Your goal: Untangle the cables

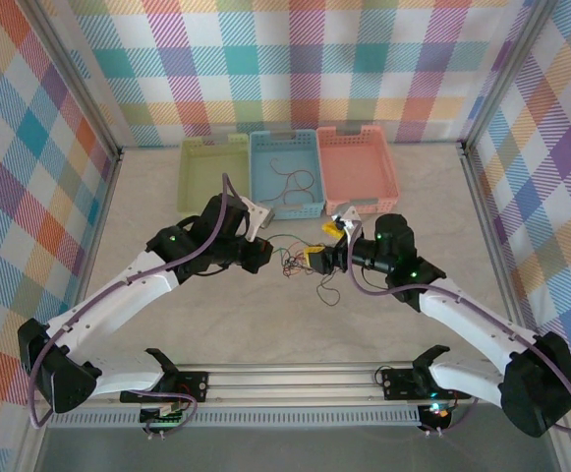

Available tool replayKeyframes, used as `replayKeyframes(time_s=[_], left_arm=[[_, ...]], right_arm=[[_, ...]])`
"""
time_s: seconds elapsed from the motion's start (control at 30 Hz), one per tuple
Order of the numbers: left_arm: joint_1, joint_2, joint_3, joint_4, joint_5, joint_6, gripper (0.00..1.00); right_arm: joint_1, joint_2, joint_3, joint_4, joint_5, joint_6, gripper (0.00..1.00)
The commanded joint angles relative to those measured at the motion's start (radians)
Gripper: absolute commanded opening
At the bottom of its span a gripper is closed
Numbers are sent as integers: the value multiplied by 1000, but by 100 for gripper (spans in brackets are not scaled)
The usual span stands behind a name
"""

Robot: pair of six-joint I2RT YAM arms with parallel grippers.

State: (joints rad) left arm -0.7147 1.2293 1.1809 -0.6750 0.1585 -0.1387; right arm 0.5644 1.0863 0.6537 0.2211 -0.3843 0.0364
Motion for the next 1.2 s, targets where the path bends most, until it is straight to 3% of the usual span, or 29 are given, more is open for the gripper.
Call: replayKeyframes(time_s=[0.0,0.43,0.77,0.97,1.17], left_arm=[[-2,2,-8,16,21,0,0],[-2,9,0,11,57,-18,0],[-2,47,16,12,74,-15,0],[-2,52,13,18,94,-21,0],[-2,50,19,12,111,-22,0]], right_arm=[[7,32,17,53,-43,1,84],[55,197,107,129,-60,-107,81],[73,226,83,156,-35,-122,79],[80,245,66,211,66,-115,76],[80,288,79,206,86,-107,72]])
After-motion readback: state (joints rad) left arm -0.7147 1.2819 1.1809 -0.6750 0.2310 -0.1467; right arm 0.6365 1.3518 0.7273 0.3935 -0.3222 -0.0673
